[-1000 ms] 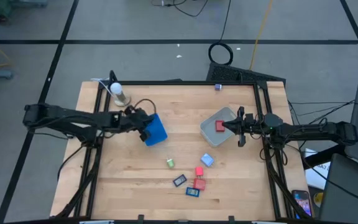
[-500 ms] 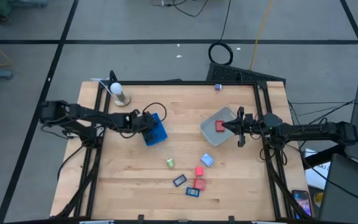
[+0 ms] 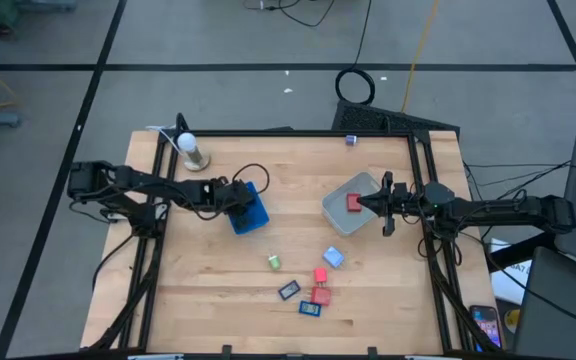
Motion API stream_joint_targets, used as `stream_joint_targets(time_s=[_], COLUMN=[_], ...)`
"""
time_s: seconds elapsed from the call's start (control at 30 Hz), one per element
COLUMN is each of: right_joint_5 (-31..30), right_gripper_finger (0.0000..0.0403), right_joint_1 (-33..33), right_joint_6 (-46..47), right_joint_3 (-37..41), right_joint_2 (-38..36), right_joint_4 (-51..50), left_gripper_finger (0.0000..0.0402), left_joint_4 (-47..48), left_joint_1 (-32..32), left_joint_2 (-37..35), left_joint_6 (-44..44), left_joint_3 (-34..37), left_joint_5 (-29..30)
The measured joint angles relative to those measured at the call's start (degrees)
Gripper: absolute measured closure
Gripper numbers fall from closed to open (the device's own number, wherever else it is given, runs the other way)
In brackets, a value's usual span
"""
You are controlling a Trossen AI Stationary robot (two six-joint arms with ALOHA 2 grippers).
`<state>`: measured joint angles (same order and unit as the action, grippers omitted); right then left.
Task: Pick & Place Office items
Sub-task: Put the light blue charger adapter into the grey bin
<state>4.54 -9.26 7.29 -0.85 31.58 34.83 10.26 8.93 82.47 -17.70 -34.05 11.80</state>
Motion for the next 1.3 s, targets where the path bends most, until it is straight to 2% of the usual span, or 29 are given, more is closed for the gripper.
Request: stream_joint_targets(time_s=[0.07, 0.23, 0.37, 0.6, 0.73, 0.83, 0.9, 1.07, 1.2, 1.3], right_joint_5=[0.00, 0.00, 0.00, 0.02, -0.08, -0.13, -0.06, -0.05, 0.13, 3.21], right_gripper_finger=[0.0399, 0.0399, 0.0399, 0.0399, 0.0399, 0.0399, 0.0399, 0.0399, 0.0399, 0.0399], right_joint_1=[0.00, 0.00, 0.00, 0.00, 0.00, 0.00, 0.00, 0.00, 0.00, -0.01], right_joint_6=[-0.01, -0.24, -0.24, -0.26, 2.56, 1.84, 1.00, 0.57, -0.83, -1.12], right_joint_3=[-0.01, -0.01, -0.01, -0.01, -0.01, -0.01, -0.01, -0.01, 0.01, -0.01], right_joint_2=[-0.01, -0.01, 0.04, 0.35, 0.34, 0.35, 0.39, 0.39, 0.36, 0.36], right_joint_4=[0.00, -0.20, -0.46, -1.88, -1.19, 0.79, 1.74, 1.99, 5.80, 8.31], left_gripper_finger=[0.0267, 0.0251, 0.0251, 0.0298, 0.0344, 0.0383, 0.0396, 0.0386, 0.0396, 0.0396], left_joint_4=[0.36, 6.64, 8.33, 4.50, 5.33, 6.84, 4.92, -5.93, -8.45, -10.66], left_joint_1=[-0.03, -0.08, -1.47, -2.28, -0.87, 0.21, 0.79, 1.89, 2.36, 1.93], left_joint_2=[-1.68, -7.95, -16.12, -36.59, -44.35, -47.51, -48.78, -49.67, -49.58, -51.20], left_joint_6=[0.00, 0.97, 5.65, 14.48, 16.79, 19.71, 21.08, 21.05, 21.22, 22.19], left_joint_3=[-0.33, -4.52, -5.57, -3.34, -2.44, -2.32, -1.47, 4.78, 9.27, 12.89], left_joint_5=[-0.13, -4.65, -6.24, -5.34, -7.69, -10.79, -12.14, -13.37, -15.98, -18.85])
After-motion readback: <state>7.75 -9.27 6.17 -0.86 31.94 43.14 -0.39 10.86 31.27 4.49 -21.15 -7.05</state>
